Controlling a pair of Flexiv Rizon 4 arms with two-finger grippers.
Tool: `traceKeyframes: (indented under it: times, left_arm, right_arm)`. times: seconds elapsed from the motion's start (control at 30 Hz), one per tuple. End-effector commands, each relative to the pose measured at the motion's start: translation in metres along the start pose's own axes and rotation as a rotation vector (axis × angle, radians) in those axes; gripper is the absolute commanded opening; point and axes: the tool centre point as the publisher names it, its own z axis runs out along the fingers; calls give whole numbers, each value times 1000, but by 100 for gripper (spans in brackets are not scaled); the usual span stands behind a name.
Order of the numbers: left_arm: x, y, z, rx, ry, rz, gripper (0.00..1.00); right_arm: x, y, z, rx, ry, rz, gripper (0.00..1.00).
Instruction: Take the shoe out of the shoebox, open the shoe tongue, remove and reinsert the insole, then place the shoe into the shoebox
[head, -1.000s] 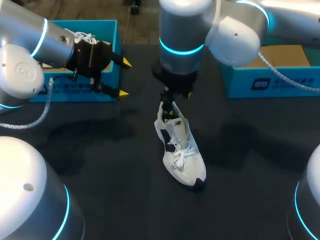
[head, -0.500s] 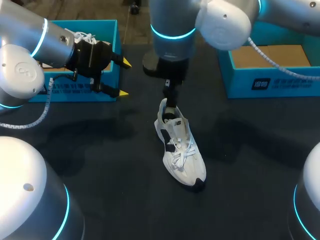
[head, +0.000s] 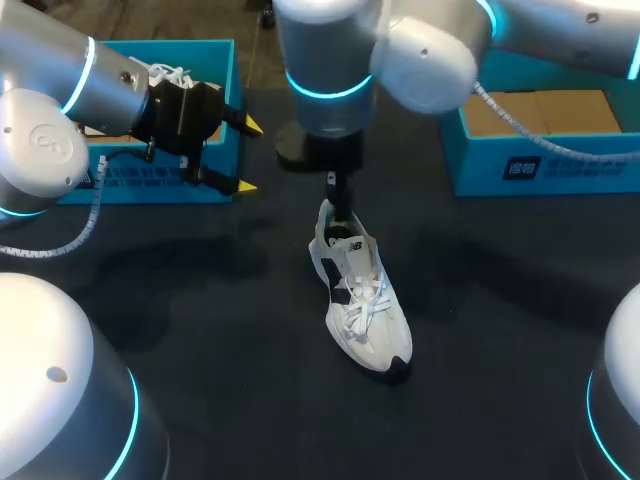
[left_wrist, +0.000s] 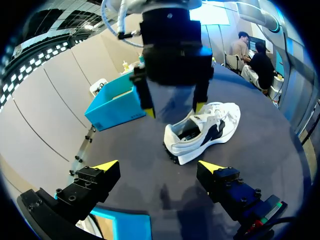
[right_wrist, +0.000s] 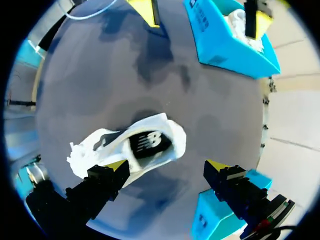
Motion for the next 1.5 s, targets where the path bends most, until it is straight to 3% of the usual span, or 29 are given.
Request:
traceKeyframes:
  times: [0.03, 0.57, 0.83, 0.9, 0.97, 1.0, 1.03, 1.13, 1.2, 1.23, 1.37, 1.5]
  left_arm:
    - [1, 0, -1, -1, -1, 1, 100]
    - [1, 0, -1, -1, -1, 1, 100]
    - [1, 0, -1, -1, -1, 1, 100]
    - [1, 0, -1, -1, -1, 1, 100]
    - [1, 0, -1, -1, -1, 1, 100]
    - [1, 0, -1, -1, -1, 1, 100]
    - [1, 0, -1, -1, -1, 1, 100]
    - [1, 0, -1, -1, -1, 1, 100]
    - [1, 0, -1, -1, -1, 1, 100]
    - [1, 0, -1, -1, -1, 1, 100]
    - [1, 0, -1, -1, -1, 1, 100]
    - [1, 0, -1, -1, -1, 1, 100]
  right_arm:
    - [-15, 25, 21, 10, 16, -43, 100]
    - [-28, 13, 65, -30, 25, -195, 100]
    - [-27, 20, 85, -28, 55, -250, 98]
    - [-27, 21, 89, -35, 56, -256, 90]
    - [-27, 23, 92, -36, 60, -262, 76]
    - [-27, 24, 93, -36, 61, -263, 68]
    - [-28, 24, 94, -36, 63, -264, 49]
    - [-29, 27, 97, -34, 67, -262, 37]
    - [-28, 28, 99, -27, 71, -254, 8]
    - [-28, 27, 99, -23, 73, -252, 0]
    - [-26, 24, 97, -16, 74, -232, 0]
    - [-26, 18, 80, -28, 48, -197, 0]
